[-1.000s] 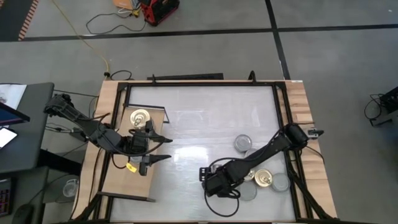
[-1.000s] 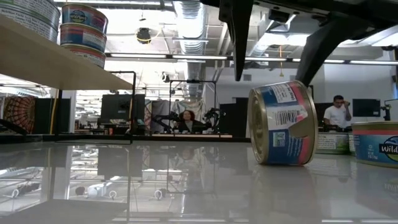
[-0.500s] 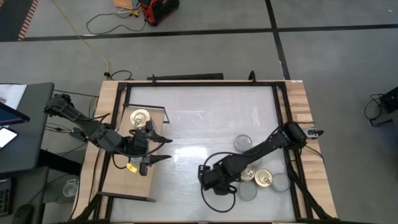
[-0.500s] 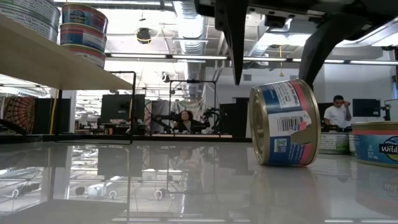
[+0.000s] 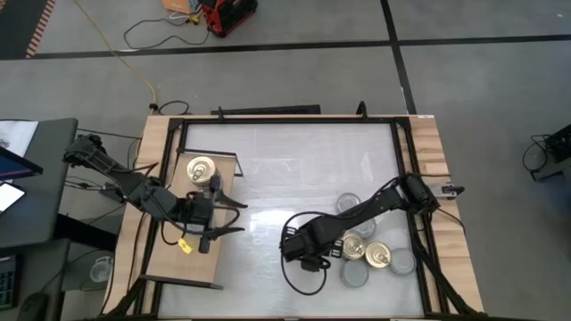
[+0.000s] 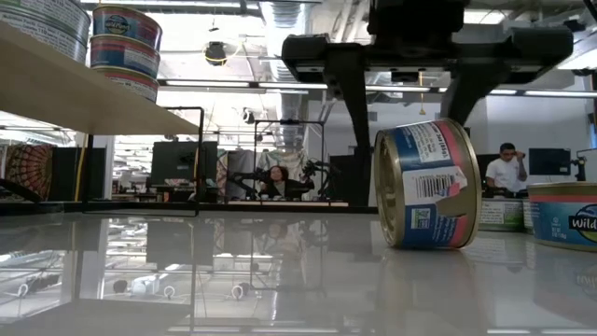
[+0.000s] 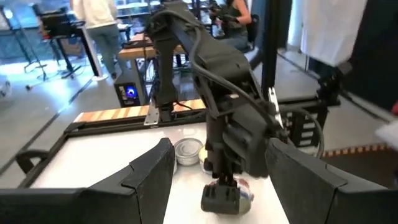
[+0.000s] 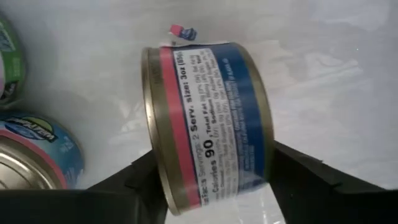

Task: Stack canned seafood by type on shelf
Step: Stack the blue tuna can on top of the blue tuna can on the shelf

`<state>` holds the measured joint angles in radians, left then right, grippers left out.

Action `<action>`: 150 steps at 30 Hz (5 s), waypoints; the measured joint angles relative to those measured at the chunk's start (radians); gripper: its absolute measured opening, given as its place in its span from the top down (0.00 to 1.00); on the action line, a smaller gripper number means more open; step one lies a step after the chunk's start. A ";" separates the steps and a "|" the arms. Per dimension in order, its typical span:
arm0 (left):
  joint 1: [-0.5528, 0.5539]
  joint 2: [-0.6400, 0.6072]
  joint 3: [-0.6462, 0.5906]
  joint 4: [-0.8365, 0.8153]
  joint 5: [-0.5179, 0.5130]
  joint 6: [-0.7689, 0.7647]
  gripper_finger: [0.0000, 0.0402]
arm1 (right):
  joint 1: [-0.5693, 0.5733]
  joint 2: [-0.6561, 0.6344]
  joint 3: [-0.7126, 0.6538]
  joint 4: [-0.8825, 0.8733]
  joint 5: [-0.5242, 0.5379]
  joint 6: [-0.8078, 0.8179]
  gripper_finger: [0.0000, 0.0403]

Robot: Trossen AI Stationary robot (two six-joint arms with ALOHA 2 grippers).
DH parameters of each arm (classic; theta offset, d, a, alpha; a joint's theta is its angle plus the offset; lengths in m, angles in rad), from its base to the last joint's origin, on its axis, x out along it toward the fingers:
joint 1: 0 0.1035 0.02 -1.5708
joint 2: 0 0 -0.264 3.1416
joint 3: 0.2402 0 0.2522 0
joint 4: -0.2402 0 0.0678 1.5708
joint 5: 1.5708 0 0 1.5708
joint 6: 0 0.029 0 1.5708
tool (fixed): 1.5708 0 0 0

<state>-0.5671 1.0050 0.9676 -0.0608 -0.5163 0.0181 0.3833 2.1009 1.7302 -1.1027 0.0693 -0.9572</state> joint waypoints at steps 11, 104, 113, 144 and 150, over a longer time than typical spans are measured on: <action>-0.001 -0.005 0.000 -0.113 -0.071 0.353 0.40 | -0.053 -0.006 0.001 -0.086 -0.102 0.164 0.48; 0.030 0.186 -0.001 0.072 -0.427 1.745 0.53 | -0.645 -0.205 0.000 0.817 -1.158 1.506 0.26; -0.064 -0.029 -0.002 0.061 -0.414 1.551 0.53 | -0.733 -0.285 0.001 0.787 -1.142 1.448 0.21; -0.348 -0.215 0.000 -0.298 -0.897 0.777 0.52 | -0.236 -0.197 0.000 1.186 0.296 -0.105 0.24; -0.393 -0.202 0.000 -0.332 -0.935 0.762 0.52 | -0.212 -0.173 0.000 1.296 0.379 -0.203 0.12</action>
<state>-0.9596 0.8032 0.9672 -0.3928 -1.4517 0.7799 0.1715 1.9278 1.7302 0.1928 0.4481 -1.1606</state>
